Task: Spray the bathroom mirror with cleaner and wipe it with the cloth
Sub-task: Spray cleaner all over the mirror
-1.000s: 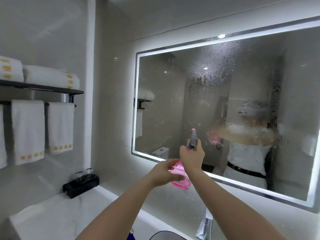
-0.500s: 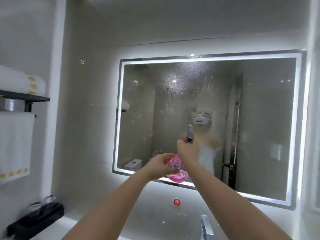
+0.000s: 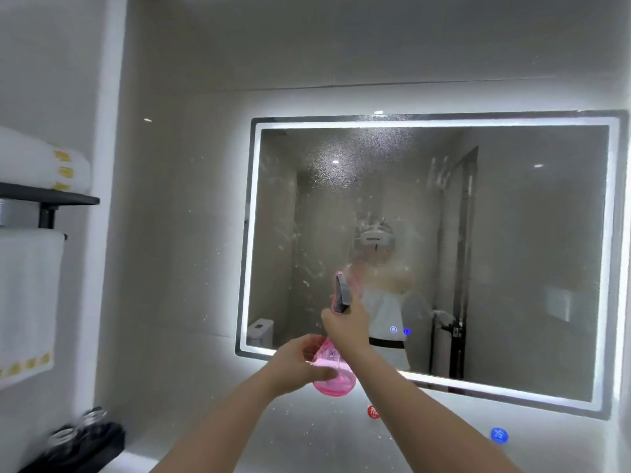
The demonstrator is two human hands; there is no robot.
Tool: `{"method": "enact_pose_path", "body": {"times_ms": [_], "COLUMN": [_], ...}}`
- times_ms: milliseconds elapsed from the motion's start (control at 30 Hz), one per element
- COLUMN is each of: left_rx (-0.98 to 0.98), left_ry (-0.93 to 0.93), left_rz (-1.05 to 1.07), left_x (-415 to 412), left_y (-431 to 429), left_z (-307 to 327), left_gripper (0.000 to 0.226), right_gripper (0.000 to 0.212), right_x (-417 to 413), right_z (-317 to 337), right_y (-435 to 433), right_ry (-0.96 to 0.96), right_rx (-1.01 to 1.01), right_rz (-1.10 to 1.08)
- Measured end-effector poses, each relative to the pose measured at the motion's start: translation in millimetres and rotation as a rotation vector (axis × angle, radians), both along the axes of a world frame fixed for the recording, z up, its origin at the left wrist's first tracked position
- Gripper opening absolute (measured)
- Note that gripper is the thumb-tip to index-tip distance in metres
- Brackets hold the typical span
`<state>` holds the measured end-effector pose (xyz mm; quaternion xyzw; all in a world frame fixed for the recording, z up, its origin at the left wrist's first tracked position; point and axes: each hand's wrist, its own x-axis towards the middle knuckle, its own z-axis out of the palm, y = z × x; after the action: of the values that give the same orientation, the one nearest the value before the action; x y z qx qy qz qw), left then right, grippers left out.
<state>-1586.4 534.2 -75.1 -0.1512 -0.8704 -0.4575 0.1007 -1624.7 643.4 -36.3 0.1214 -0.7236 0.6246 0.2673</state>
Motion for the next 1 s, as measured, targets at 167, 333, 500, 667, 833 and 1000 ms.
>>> {"method": "enact_pose_path", "body": {"times_ms": [167,333,500,667,833,1000], "left_rx": [0.023,0.061,0.077,0.048,0.042,-0.076], "left_ry": [0.009,0.012,0.031,0.03,-0.008,-0.044], "left_rz": [0.033,0.084,0.119,0.105,0.139,0.147], "left_x": [-0.6,-1.0,-11.0,-30.2,-49.1,-51.2], "left_y": [-24.9,-54.4,-88.2,-111.3,-140.4,-172.1], "left_z": [-2.2,-5.2,-9.5,-5.2,-12.6,-21.0], "left_gripper": [0.058,0.062,0.06,0.056,0.057,0.051], "right_gripper": [0.024,0.014,0.019,0.013,0.027,0.034], "right_x": [0.6,-4.8,-10.1,-28.8,-57.9,-56.1], "right_z": [6.1,6.1,7.2,9.4,-1.0,-28.7], "right_y": [-33.4,-62.1,-92.7,-118.8,-146.4,-176.5], "right_ry": [0.043,0.05,0.044,0.059,0.007,-0.031], "right_rx": [0.073,0.1,0.125,0.118,0.109,-0.022], "right_rz": [0.009,0.048,0.127,0.051,0.049,0.012]}}
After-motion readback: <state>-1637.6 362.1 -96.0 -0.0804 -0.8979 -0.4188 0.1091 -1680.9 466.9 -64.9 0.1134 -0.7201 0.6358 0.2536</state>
